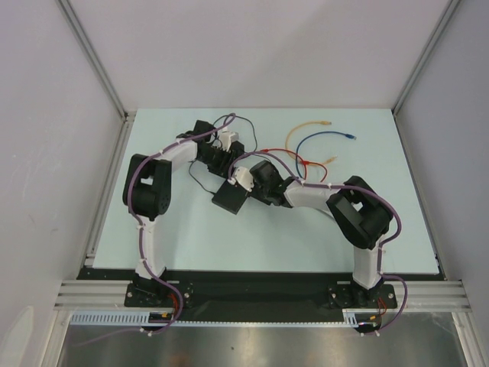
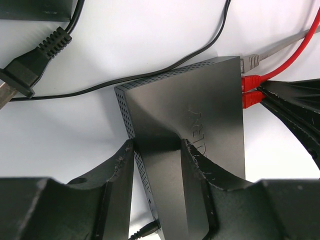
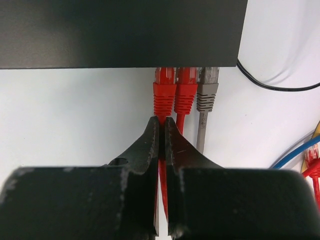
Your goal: Insert the plug into the switch port
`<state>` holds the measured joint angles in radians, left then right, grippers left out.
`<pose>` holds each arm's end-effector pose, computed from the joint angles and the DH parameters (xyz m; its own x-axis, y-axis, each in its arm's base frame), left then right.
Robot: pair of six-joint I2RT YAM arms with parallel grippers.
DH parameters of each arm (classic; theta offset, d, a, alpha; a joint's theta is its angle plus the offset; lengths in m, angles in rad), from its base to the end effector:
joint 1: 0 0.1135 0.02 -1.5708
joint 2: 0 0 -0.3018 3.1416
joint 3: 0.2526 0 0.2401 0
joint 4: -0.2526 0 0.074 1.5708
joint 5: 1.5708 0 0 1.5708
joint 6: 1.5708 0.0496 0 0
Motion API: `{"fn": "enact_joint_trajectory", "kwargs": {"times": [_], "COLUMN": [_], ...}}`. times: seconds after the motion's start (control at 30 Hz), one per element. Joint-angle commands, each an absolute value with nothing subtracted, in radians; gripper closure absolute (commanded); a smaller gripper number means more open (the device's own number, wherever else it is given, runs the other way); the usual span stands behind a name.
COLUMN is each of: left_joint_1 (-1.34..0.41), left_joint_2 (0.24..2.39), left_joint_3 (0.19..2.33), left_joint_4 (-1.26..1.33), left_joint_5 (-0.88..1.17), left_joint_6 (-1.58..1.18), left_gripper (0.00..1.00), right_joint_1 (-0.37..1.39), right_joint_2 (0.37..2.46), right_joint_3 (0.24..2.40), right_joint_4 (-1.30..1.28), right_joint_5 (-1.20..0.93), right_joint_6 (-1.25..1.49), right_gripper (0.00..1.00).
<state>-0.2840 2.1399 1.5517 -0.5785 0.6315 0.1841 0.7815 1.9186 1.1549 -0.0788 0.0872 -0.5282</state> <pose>0.4278 -0.1554 0.1838 -0.7855 0.3832 -0.4859 0.6030 0.6506 -0.4617 0.2972 0.2888 0.1877 -0.1247 -0.8310 -0.5421 -0.8375 0.3811 -0.3916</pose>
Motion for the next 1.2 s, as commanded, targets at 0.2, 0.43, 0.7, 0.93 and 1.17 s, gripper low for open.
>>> {"fn": "enact_joint_trajectory", "kwargs": {"times": [0.2, 0.43, 0.7, 0.93, 1.17], "left_joint_1": [-0.453, -0.379, -0.307, -0.287, -0.232], "left_joint_2": [2.169, 2.105, 2.046, 2.052, 1.98], "left_joint_3": [1.479, 1.413, 1.426, 1.445, 1.486], "left_joint_4": [-0.726, -0.7, -0.744, -0.738, -0.752], "left_joint_5": [0.936, 0.879, 0.812, 0.782, 0.784], "left_joint_6": [0.124, 0.09, 0.132, 0.115, 0.118], "left_gripper": [0.67, 0.56, 0.49, 0.46, 0.37], "right_joint_1": [0.836, 0.822, 0.816, 0.785, 0.765], "right_joint_2": [1.951, 1.887, 1.813, 1.804, 1.686], "right_joint_3": [1.292, 1.18, 1.101, 1.089, 1.081], "right_joint_4": [0.247, 0.2, 0.111, 0.052, 0.005], "right_joint_5": [-0.123, -0.158, -0.118, -0.097, -0.109], "right_joint_6": [-0.583, -0.575, -0.516, -0.5, -0.466], "right_gripper": [1.0, 1.0, 0.9, 0.62, 0.45]}}
